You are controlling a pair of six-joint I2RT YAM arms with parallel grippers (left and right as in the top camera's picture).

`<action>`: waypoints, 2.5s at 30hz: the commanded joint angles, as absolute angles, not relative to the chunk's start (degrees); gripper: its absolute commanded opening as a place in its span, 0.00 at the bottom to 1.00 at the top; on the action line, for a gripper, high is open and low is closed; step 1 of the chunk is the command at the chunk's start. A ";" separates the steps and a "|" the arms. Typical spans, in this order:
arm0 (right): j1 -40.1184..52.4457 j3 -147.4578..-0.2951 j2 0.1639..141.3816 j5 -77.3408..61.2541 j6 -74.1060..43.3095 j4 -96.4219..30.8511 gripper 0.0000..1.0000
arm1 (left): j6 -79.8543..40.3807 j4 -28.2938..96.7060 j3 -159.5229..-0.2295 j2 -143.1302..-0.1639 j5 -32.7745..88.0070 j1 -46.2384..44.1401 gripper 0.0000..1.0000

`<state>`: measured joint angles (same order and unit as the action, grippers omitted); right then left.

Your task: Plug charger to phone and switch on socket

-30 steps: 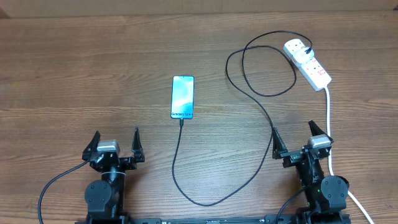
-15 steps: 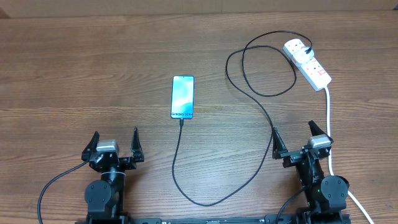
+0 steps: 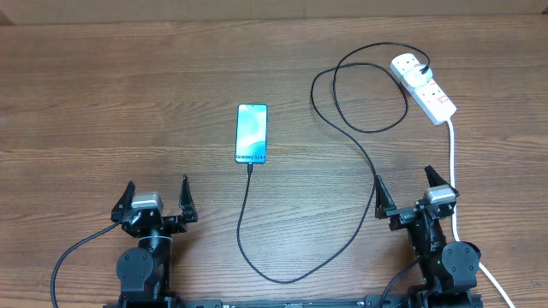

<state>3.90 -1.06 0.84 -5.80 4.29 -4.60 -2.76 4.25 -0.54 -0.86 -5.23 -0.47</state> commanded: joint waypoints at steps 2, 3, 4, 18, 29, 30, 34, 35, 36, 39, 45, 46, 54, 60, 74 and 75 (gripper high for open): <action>4.12 -0.49 0.16 -6.09 4.36 -4.38 1.00 | -1.19 4.25 -0.27 -0.19 -6.20 -0.03 1.00; 4.12 -0.49 0.16 -6.09 4.36 -4.38 1.00 | -1.19 4.25 -0.27 -0.19 -6.13 -0.03 1.00; 4.12 -0.49 0.16 -6.09 4.36 -4.38 1.00 | -1.19 4.25 -0.27 -0.19 -6.07 -0.03 1.00; 4.12 -0.49 0.16 -6.09 4.36 -4.38 1.00 | -1.23 4.23 -0.27 -0.19 -5.37 -0.03 1.00; 4.12 -0.49 0.16 -6.09 4.38 -4.38 1.00 | -1.26 4.12 -0.27 -0.21 -4.86 -0.03 1.00; 4.12 -0.49 0.16 -6.09 4.36 -4.38 1.00 | -1.26 4.12 -0.27 -0.21 -4.86 -0.03 1.00; 4.12 -0.49 0.16 -6.09 4.36 -4.38 1.00 | -1.26 4.12 -0.27 -0.21 -4.86 -0.03 1.00; 4.12 -0.49 0.16 -6.09 4.38 -4.38 1.00 | -1.26 4.10 -0.27 -0.21 -4.86 -0.03 1.00; 4.12 -0.49 0.16 -6.09 4.36 -4.38 1.00 | -1.26 4.12 -0.27 -0.21 -4.86 -0.03 1.00; 4.12 -0.49 0.16 -6.09 4.38 -4.38 1.00 | -1.26 4.10 -0.27 -0.21 -4.86 -0.03 1.00; 4.10 -0.49 0.16 -6.09 4.36 -4.38 1.00 | -1.26 4.10 -0.27 -0.21 -4.86 -0.03 1.00; 4.12 -0.49 0.16 -6.09 4.36 -4.38 1.00 | -1.26 4.10 -0.27 -0.21 -4.86 -0.03 1.00; 4.12 -0.49 0.16 -6.09 4.36 -4.38 1.00 | -1.26 4.10 -0.27 -0.21 -4.86 -0.03 1.00; 4.12 -0.49 0.16 -6.09 4.36 -4.38 1.00 | -1.26 4.10 -0.27 -0.21 -4.86 -0.03 1.00; 4.10 -0.49 0.16 -6.07 4.38 -4.38 1.00 | -1.26 4.10 -0.27 -0.21 -4.86 -0.03 1.00; 4.10 -0.49 0.16 -6.07 4.38 -4.38 1.00 | -1.26 4.08 -0.27 -0.21 -4.86 -0.03 1.00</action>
<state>3.90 -1.06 0.84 -5.80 4.27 -4.60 -2.57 4.23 -0.54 -0.86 -4.99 -0.47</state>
